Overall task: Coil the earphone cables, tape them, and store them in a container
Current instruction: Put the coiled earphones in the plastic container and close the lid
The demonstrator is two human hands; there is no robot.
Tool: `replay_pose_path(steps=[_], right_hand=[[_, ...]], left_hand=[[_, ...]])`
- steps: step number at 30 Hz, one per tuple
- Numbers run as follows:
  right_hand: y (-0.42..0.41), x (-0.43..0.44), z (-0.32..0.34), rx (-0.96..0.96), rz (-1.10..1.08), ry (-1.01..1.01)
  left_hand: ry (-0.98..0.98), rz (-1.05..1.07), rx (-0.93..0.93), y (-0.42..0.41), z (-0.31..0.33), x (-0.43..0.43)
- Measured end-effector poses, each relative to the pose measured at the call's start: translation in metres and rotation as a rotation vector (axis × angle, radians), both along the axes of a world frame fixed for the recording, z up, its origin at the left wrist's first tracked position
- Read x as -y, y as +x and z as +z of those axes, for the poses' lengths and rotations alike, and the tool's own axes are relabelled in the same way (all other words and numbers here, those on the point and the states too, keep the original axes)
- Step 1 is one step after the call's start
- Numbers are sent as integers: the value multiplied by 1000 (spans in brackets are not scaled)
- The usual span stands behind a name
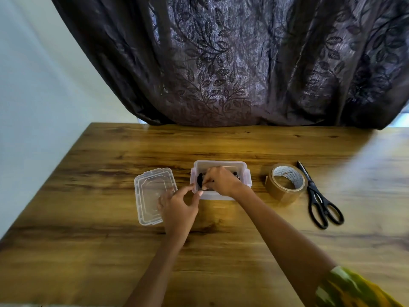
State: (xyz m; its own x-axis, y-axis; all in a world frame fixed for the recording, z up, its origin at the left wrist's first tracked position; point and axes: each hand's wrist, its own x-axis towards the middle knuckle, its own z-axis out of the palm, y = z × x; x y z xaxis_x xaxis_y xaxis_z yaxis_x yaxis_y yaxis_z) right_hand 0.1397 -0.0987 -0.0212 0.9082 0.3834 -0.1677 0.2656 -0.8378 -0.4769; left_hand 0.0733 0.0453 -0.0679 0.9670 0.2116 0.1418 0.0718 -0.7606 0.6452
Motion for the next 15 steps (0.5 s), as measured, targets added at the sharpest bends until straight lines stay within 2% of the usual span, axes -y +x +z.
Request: replay_pose_path(steps=[2,5,8,11,15], right_hand=[[1,-1,-3,-6,-4,33],[0,-3,-7,139,-94,91],[1,-1,-13,232,-149,36],[6,-1,-20,178,-112,-126],[11,-2,-16,101,-74,-82]], left_hand=[[-4,-3,0,0,0,0],[-8,6,0,-1,2,1],[-14,8,-5,-2,5,2],[-20,5,3,-3,7,2],[-20,3,11,-5,10,3]])
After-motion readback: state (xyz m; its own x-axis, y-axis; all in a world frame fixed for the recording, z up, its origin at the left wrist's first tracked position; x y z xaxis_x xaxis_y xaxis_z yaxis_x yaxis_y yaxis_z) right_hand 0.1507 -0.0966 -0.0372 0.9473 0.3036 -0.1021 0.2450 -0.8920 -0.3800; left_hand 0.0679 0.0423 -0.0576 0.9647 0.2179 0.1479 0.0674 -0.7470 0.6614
